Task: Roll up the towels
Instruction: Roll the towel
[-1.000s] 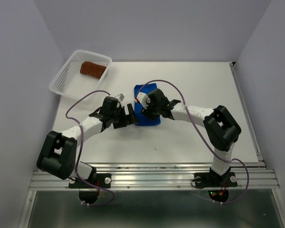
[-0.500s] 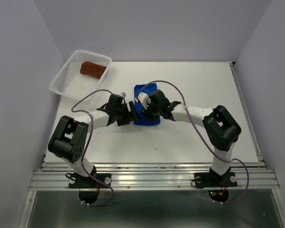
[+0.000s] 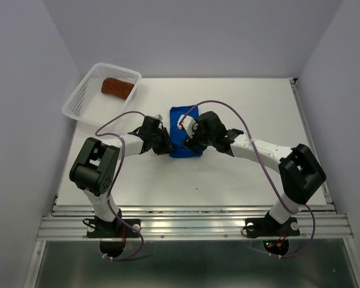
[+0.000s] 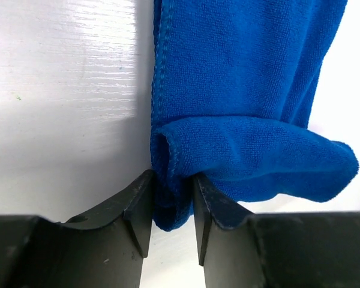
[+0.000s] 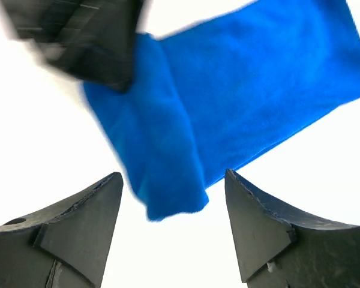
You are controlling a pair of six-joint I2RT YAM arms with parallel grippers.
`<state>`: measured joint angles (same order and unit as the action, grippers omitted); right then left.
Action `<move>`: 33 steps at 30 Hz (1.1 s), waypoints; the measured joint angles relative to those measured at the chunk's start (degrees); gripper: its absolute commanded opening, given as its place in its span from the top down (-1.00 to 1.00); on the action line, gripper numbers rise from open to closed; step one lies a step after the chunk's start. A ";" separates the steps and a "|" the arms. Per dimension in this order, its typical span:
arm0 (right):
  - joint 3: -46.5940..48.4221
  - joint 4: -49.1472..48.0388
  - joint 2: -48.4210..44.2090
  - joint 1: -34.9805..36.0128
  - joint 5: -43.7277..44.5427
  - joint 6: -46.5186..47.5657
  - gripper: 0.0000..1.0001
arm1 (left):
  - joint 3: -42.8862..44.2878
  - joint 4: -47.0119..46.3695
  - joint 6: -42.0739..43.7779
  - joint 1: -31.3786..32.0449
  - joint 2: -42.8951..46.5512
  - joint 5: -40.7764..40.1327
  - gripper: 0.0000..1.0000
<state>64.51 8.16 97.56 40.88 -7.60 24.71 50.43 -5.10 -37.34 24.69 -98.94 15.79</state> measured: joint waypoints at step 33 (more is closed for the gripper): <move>1.88 6.73 7.82 2.54 -1.77 3.65 0.88 | 9.40 15.21 6.71 -1.49 -3.74 3.52 -0.28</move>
<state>66.39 14.90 105.38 43.42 -9.37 28.36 59.83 10.11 -30.63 23.20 -102.67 19.31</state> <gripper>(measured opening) 0.170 0.486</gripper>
